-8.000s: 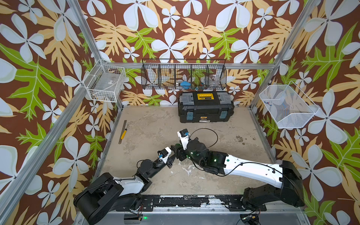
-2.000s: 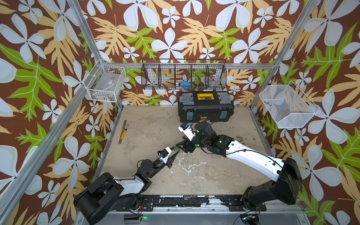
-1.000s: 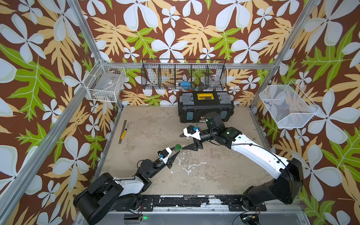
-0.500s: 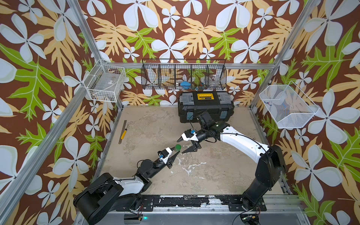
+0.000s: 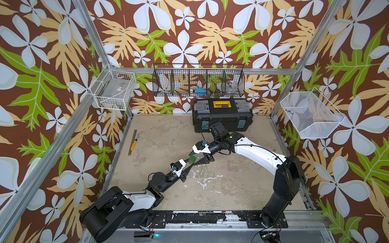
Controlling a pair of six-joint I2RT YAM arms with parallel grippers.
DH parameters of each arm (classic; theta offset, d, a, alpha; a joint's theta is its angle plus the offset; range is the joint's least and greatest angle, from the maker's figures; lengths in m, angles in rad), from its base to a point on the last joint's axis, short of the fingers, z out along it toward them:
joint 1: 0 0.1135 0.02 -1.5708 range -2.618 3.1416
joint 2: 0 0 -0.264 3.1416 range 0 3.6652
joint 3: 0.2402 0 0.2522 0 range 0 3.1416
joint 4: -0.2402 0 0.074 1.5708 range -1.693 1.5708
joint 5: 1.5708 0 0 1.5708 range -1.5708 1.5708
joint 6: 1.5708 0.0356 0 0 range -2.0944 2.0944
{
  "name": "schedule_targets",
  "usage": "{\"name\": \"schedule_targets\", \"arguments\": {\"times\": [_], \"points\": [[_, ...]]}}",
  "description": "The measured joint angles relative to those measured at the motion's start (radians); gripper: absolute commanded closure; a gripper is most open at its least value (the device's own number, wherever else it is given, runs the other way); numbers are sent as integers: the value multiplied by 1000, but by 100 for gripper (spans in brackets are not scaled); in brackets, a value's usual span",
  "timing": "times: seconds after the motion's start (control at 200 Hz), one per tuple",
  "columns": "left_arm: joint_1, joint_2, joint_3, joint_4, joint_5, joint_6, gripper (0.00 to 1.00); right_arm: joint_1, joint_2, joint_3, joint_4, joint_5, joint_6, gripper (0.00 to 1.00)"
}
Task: Close the paint jar lid
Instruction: Screw the lid onto the paint jar.
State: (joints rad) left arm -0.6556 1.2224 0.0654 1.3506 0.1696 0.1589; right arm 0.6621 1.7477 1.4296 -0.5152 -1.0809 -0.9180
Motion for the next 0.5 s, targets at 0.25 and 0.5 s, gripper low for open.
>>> {"name": "schedule_targets", "arguments": {"times": [0.25,0.5], "points": [[0,-2,0,0,0,0,78,1,8,0,19,20,28,57],[0,-2,0,0,-4,0,78,4,9,-2,37,37,58,63]]}}
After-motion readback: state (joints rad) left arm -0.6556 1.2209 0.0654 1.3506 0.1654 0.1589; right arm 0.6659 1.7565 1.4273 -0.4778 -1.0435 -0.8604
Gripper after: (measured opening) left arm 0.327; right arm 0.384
